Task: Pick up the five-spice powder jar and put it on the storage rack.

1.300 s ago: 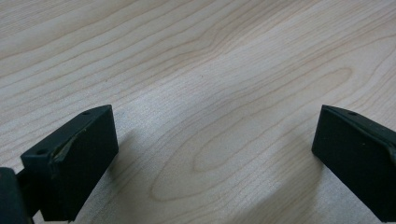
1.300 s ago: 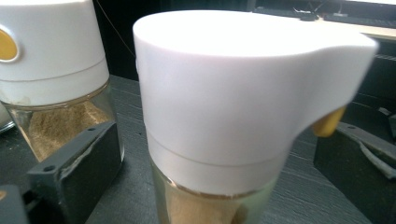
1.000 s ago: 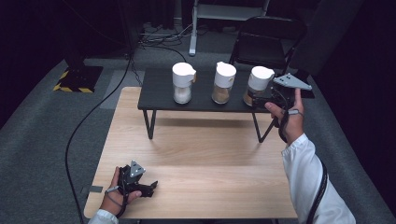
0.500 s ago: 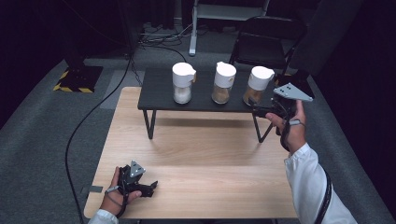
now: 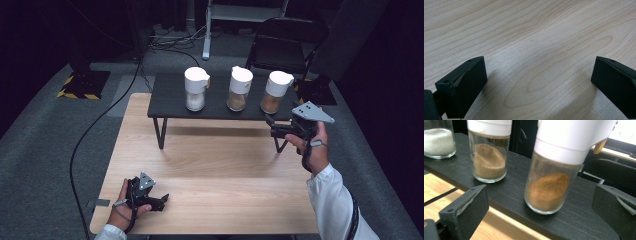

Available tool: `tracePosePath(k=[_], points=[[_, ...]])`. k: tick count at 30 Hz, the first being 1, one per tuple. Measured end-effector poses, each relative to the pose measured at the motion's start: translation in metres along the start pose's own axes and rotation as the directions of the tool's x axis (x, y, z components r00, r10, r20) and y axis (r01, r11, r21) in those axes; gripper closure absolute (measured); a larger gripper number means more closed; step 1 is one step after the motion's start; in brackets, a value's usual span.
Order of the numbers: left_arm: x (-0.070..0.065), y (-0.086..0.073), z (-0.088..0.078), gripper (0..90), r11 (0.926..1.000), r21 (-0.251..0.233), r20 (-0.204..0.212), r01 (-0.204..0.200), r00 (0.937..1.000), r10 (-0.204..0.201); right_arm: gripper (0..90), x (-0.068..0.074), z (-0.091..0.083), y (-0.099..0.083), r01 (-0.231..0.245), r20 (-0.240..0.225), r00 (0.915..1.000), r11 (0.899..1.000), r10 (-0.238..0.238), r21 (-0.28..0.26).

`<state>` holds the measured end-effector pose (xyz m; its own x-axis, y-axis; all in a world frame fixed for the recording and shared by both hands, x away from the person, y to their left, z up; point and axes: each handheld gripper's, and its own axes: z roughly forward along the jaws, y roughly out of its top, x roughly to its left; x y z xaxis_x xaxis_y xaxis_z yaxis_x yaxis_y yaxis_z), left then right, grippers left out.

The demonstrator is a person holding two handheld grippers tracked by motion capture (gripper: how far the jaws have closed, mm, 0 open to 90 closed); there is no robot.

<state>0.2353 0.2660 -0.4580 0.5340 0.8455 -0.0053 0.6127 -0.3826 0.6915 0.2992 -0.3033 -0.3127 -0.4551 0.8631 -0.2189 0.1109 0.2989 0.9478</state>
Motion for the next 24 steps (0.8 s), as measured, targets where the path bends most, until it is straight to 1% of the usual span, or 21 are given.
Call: tracePosePath(k=[3, 8, 12, 16, 19, 24], points=[[0.000, 0.000, 0.000, 0.2, 1.0000, 0.000, 0.000, 0.000, 1.0000, 0.000, 0.4, 0.001, -0.003, -0.004, 0.004, -0.015, 0.9999, 1.000, -0.004, -0.005], [0.000, 0.000, 0.000, 0.3, 1.0000, 0.000, 0.000, 0.000, 1.0000, 0.000, 0.3, 0.006, -0.009, -0.012, 0.019, -0.028, 0.9994, 1.000, -0.020, -0.010], [0.000, 0.000, 0.000, 0.3, 1.0000, 0.000, 0.000, 0.000, 1.0000, 0.000, 0.4, 0.009, -0.012, -0.017, 0.041, -0.036, 0.9985, 0.999, -0.041, -0.005], [0.000, 0.000, 0.000, 0.3, 1.0000, 0.000, 0.000, 0.000, 1.0000, 0.000, 0.3, 0.011, -0.015, -0.021, 0.041, -0.047, 0.9980, 0.999, -0.042, -0.007], [0.000, 0.000, 0.000, 0.2, 1.0000, 0.000, 0.000, 0.000, 1.0000, 0.000, 0.3, 0.014, -0.017, -0.025, 0.057, -0.057, 0.9967, 0.998, -0.058, -0.005], [0.000, 0.000, 0.000, 0.3, 1.0000, 0.000, 0.000, 0.000, 1.0000, 0.000, 0.4, 0.016, -0.018, -0.032, 0.062, -0.070, 0.9957, 0.998, -0.061, 0.006]])
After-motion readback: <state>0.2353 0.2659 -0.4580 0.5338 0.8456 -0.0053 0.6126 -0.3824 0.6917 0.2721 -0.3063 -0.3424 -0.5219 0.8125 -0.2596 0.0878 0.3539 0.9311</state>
